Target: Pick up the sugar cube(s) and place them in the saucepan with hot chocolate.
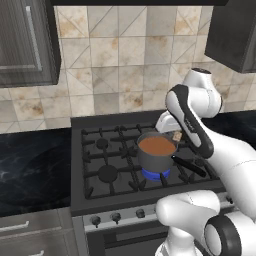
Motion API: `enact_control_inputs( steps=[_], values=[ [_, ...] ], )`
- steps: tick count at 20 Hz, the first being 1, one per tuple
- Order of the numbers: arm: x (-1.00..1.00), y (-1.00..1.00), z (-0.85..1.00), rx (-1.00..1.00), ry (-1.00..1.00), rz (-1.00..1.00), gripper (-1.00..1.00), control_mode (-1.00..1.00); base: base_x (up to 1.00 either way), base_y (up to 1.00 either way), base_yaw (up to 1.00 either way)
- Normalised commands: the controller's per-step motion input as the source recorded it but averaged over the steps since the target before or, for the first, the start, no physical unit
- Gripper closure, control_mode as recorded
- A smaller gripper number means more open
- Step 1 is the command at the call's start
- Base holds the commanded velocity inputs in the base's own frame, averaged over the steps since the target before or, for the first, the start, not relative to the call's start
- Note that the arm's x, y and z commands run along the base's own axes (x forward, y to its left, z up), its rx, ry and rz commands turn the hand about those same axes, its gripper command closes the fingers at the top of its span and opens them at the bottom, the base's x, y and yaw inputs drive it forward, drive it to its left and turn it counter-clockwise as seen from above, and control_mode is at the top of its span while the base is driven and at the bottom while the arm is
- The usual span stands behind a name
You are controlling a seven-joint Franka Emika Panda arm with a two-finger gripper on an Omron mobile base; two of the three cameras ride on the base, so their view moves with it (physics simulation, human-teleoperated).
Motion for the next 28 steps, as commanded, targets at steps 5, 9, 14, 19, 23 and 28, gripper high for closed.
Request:
enact_control_inputs(
  steps=[5, 9, 14, 19, 23, 28],
  values=[
    [0.51, 0.0, -0.27, -0.03, 0.0, -0.1, 1.0, -1.0, 0.0, 0.0, 0.0],
    [0.26, 0.0, -0.36, 0.0, 0.0, -0.11, 1.0, -1.0, 0.0, 0.0, 0.0],
    [0.06, 0.0, -0.25, -0.02, 0.0, -0.11, 1.0, -1.0, 0.0, 0.0, 0.0],
    [0.19, 0.0, -0.18, -0.05, 0.0, -0.11, 1.0, -1.0, 0.0, 0.0, 0.0],
    [0.14, 0.0, -0.15, -0.02, 0.0, -0.1, 1.0, -1.0, 0.0, 0.0, 0.0],
    [0.05, 0.0, -0.14, 0.0, 0.0, -0.05, 1.0, -1.0, 0.0, 0.0, 0.0]
  ],
)
